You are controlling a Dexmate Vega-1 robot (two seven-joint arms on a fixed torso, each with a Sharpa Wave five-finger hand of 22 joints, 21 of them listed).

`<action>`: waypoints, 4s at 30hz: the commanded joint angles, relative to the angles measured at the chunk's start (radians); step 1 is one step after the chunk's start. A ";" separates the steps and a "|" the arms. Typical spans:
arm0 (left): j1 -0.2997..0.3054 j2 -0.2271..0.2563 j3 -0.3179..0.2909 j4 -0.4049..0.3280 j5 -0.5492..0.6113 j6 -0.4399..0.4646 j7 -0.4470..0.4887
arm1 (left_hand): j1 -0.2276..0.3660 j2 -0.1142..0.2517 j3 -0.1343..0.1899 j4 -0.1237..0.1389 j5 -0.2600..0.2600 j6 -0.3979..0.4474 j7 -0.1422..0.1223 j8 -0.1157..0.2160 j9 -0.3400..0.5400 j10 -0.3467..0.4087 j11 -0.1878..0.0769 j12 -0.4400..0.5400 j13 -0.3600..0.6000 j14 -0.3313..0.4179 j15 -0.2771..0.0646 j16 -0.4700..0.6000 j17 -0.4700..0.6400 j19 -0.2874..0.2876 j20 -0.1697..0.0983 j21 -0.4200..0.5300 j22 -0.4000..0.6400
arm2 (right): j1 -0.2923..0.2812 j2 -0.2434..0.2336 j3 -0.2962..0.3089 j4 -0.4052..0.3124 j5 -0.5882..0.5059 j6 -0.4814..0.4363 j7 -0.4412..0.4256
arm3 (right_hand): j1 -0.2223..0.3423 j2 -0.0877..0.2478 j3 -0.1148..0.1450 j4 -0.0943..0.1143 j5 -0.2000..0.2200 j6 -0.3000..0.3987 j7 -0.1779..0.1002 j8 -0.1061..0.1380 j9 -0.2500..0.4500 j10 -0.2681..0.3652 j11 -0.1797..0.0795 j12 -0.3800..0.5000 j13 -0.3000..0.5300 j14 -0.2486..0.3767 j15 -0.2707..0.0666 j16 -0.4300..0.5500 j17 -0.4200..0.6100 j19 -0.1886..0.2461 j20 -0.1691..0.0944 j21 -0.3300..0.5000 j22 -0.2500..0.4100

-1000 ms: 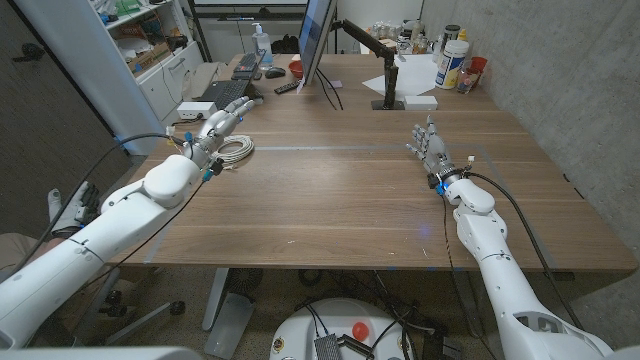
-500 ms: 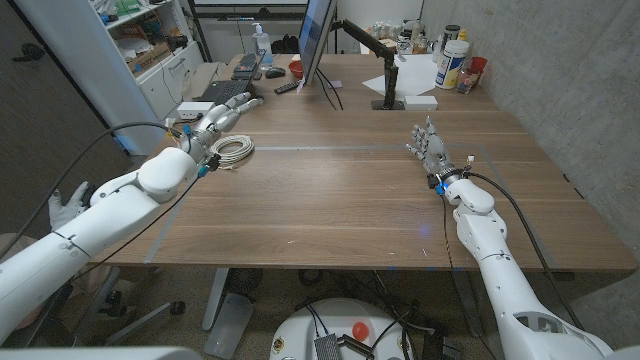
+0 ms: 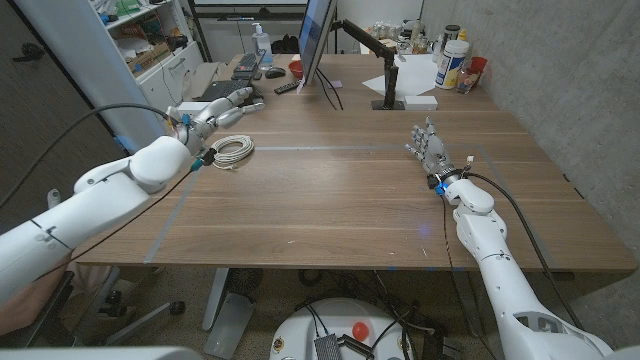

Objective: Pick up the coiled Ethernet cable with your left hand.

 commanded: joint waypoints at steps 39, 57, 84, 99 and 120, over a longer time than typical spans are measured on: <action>0.068 0.172 -0.036 -0.210 0.251 0.350 0.028 | 0.024 -0.194 -0.087 0.033 0.034 0.062 0.052 0.015 0.004 0.102 -0.017 0.039 0.015 0.109 -0.046 0.025 0.014 0.141 -0.165 0.018 0.005 | -0.004 -0.013 -0.010 -0.003 -0.010 0.027 -0.007 | 0.087 -0.049 -0.004 -0.062 -0.002 -0.032 0.036 0.005 0.005 -0.022 0.016 0.001 0.003 -0.006 0.024 0.003 -0.002 0.001 0.005 0.004 0.003; 0.228 0.156 -0.164 -0.188 0.253 0.314 0.068 | 0.030 -0.195 -0.115 0.039 0.072 0.174 0.051 0.043 0.008 0.180 -0.040 0.062 0.020 0.175 -0.077 0.036 0.016 0.185 -0.174 0.022 0.007 | -0.003 -0.014 -0.014 -0.001 -0.011 0.031 -0.009 | 0.098 -0.051 -0.004 -0.069 -0.003 -0.032 0.032 0.006 0.005 -0.022 0.013 0.003 0.003 -0.007 0.023 0.003 -0.002 0.002 0.006 0.004 0.003; 0.229 0.166 -0.231 -0.189 0.192 0.476 -0.044 | 0.044 -0.185 -0.128 0.042 0.089 0.223 0.057 0.045 0.010 0.239 -0.052 0.074 0.023 0.235 -0.088 0.041 0.016 0.237 -0.176 0.029 0.008 | 0.000 -0.018 -0.019 0.005 -0.010 0.033 0.000 | 0.096 -0.051 -0.009 -0.069 -0.006 -0.033 0.031 0.006 0.006 -0.023 0.013 0.004 0.003 -0.008 0.022 0.003 -0.001 0.002 0.007 0.005 0.003; 0.157 0.210 -0.142 -0.184 0.181 0.518 -0.032 | 0.064 -0.173 -0.128 0.040 0.097 0.238 0.054 0.043 0.011 0.260 -0.054 0.078 0.025 0.266 -0.097 0.045 0.017 0.272 -0.176 0.038 0.010 | -0.001 -0.019 -0.019 0.001 -0.011 0.026 -0.001 | 0.095 -0.051 -0.010 -0.068 -0.007 -0.034 0.030 0.006 0.006 -0.024 0.013 0.004 0.003 -0.008 0.022 0.004 0.000 0.001 0.007 0.005 0.003; -0.129 0.215 0.072 -0.141 0.099 0.633 -0.120 | 0.221 -0.124 -0.077 0.001 0.096 0.205 0.058 0.024 0.014 0.242 -0.057 0.061 0.033 0.264 -0.097 0.028 0.016 0.285 -0.186 0.032 0.013 | 0.001 -0.017 -0.018 0.004 -0.011 0.021 0.000 | 0.096 -0.048 -0.012 -0.068 -0.007 -0.035 0.028 0.006 0.006 -0.026 0.013 0.004 0.003 -0.009 0.022 0.004 0.000 0.000 0.008 0.005 0.004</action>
